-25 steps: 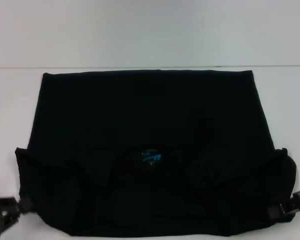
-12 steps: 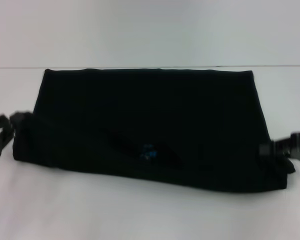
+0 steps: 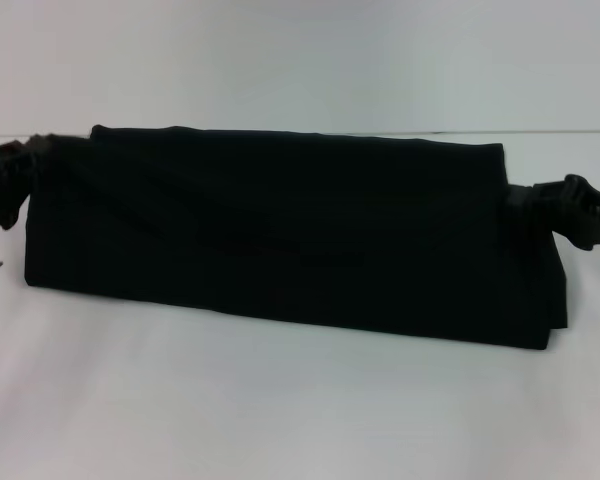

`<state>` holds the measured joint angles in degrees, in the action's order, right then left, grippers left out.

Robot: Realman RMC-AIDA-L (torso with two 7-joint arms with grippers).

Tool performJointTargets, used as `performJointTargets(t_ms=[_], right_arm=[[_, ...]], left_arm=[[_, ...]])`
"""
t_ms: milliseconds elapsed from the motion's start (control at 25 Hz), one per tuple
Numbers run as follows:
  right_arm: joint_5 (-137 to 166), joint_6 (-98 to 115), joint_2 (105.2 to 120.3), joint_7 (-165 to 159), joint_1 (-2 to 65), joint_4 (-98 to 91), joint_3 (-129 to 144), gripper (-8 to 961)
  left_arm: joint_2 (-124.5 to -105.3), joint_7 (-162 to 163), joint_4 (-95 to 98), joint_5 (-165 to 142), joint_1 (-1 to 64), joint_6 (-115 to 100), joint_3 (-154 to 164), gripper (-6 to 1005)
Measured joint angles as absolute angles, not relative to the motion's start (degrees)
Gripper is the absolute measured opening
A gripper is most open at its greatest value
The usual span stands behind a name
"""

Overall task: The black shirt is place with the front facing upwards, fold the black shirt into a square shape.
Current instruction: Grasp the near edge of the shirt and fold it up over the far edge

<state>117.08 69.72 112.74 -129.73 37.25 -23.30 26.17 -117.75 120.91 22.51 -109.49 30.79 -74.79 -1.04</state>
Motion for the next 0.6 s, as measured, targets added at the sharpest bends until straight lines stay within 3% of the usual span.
performJointTargets(t_ms=[360,600], right_arm=[[105.1,61.5,116.62,-122.7,38.0,-21.8,26.3,72],[103.2,61.2,116.56,-122.4,39.2,-22.0,26.0,72]], left_arm=[[-118.53,113.7,20.4,-105.0,34.9,-67.4,-0.9,73],[-118.35,111.7,20.4,-101.7,37.9,-65.1,-0.7,73]])
